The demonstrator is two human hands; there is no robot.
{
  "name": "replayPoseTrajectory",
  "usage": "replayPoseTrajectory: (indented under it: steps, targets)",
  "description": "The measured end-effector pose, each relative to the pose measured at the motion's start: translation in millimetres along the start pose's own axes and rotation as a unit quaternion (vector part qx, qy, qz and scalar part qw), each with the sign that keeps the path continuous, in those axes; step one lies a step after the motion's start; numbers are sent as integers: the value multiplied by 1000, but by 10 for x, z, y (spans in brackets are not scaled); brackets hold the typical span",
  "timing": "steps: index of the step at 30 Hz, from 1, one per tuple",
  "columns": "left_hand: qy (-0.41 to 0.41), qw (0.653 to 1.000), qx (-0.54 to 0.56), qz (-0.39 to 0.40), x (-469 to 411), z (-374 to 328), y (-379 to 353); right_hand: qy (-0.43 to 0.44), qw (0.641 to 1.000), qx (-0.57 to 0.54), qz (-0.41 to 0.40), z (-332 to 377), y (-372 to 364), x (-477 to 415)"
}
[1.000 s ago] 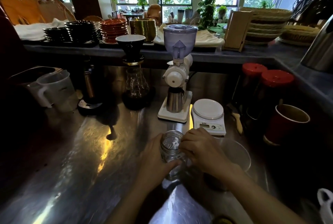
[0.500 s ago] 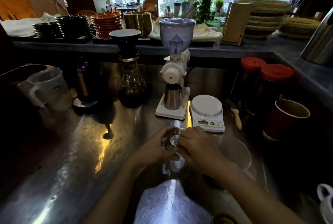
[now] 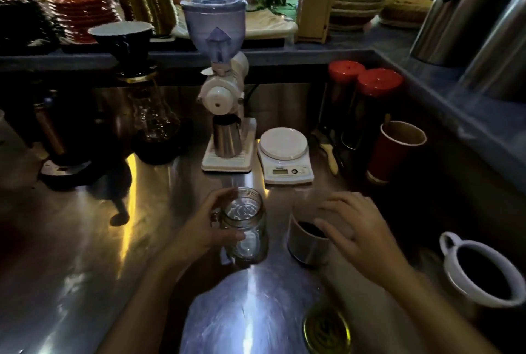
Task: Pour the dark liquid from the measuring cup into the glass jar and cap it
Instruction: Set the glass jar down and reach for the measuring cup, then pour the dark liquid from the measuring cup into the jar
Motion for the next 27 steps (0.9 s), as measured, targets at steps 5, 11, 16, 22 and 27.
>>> replayPoseTrajectory:
  steps: [5, 11, 16, 22, 27]
  targets:
    - [-16, 1000, 0, -10, 17, -35, -21, -96, 994, 4, -47, -217, 30, 419]
    - [-17, 1000, 4, -21, 59, -78, -19, -207, 972, -39, -102, -391, -83, 749]
    - [-8, 1000, 4, -22, 59, -64, -13, -258, 961, -87, -41, -511, -272, 771]
    - [6, 1000, -1, -20, 65, -34, -2, -332, 865, -339, -162, -666, -168, 653]
    - [6, 1000, -10, -20, 49, -4, 11, -276, 864, -381, -179, -621, 13, 417]
Point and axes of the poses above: each hand's wrist, its own x-axis away from the middle knuckle, its own y-axis out of the back of the hand, z = x × y, the point moved 10 cm from there along -x, towards the middle knuckle, and after that the axes turned 14 degrees about y, right-handed, at the moved point
